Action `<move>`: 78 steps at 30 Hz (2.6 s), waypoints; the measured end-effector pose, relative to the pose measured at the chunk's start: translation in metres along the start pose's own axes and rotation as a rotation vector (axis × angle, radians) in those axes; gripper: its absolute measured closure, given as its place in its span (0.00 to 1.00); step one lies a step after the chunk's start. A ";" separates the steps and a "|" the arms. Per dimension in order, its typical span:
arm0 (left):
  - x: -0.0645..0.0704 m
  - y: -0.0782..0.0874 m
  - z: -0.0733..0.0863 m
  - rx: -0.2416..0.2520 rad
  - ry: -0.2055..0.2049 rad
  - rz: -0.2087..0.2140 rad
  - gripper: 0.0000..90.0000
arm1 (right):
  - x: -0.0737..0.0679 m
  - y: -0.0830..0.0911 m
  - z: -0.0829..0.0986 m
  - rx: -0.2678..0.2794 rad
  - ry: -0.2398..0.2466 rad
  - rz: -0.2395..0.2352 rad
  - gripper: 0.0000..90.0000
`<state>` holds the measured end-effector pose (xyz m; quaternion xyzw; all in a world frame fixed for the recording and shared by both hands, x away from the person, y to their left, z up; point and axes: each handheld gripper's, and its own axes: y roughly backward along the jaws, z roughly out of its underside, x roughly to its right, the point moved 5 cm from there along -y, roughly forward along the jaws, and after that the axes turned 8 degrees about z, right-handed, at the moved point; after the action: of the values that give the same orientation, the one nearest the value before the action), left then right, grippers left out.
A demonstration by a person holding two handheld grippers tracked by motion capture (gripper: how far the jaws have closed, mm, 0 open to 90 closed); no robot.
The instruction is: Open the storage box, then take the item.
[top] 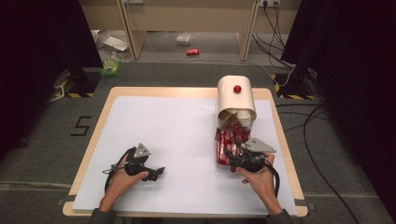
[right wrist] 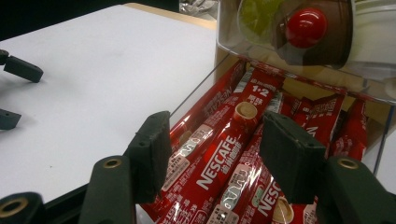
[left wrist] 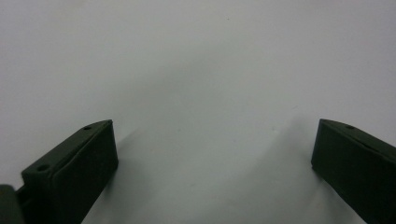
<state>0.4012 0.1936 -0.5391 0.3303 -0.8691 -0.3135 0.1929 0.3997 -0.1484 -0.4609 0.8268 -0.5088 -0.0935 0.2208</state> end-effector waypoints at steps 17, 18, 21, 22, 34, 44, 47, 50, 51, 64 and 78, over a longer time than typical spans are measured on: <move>0.000 0.000 0.000 -0.001 0.000 -0.001 0.00 | 0.001 -0.018 0.003 -0.039 -0.008 0.001 0.49; 0.000 0.000 0.000 -0.001 0.000 -0.001 0.00 | 0.001 -0.019 0.003 -0.045 -0.006 0.003 0.50; 0.000 0.000 0.000 -0.001 0.000 0.000 0.00 | -0.001 -0.022 0.004 -0.055 0.000 0.006 0.50; 0.000 0.000 0.000 -0.001 0.000 0.000 0.00 | 0.000 -0.023 0.005 -0.058 0.003 0.007 0.50; 0.000 0.000 0.000 -0.001 0.000 0.000 0.00 | 0.001 -0.029 0.005 -0.073 -0.008 0.014 0.52; 0.000 0.000 0.000 -0.001 0.000 -0.001 0.00 | -0.003 -0.034 0.006 -0.082 -0.011 0.011 0.52; 0.000 0.000 0.000 -0.001 0.000 -0.001 0.00 | -0.004 -0.035 0.007 -0.081 -0.011 0.005 0.54; 0.000 0.000 0.000 -0.001 0.000 0.000 0.00 | -0.005 -0.036 0.008 -0.083 -0.014 0.001 0.58; 0.000 0.000 0.000 -0.001 0.000 0.000 0.00 | -0.005 -0.036 0.008 -0.081 -0.020 -0.003 0.60; 0.000 0.000 0.000 -0.001 -0.001 -0.001 0.00 | 0.000 -0.031 0.008 -0.052 -0.071 -0.016 0.86; 0.000 0.000 0.000 0.001 0.000 0.000 0.00 | 0.007 -0.015 0.002 -0.047 -0.083 -0.050 0.94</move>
<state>0.4012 0.1936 -0.5391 0.3305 -0.8693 -0.3131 0.1926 0.4141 -0.1489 -0.4692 0.8294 -0.4942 -0.1451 0.2164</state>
